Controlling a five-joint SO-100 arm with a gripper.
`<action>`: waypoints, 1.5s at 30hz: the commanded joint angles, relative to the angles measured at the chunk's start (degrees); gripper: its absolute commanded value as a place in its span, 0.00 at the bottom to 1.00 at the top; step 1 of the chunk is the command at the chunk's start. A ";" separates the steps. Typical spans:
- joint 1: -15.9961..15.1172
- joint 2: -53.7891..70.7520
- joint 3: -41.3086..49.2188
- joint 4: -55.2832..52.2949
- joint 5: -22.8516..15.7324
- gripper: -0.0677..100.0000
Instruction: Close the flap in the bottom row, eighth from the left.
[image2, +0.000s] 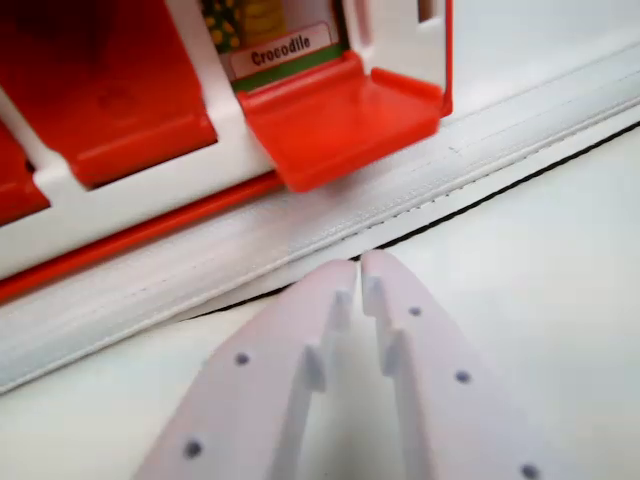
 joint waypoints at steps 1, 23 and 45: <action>-0.35 -0.26 -7.65 -1.49 0.18 0.00; -3.25 -7.47 -22.94 -1.23 1.14 0.00; -5.10 -8.35 -26.02 0.09 0.44 0.00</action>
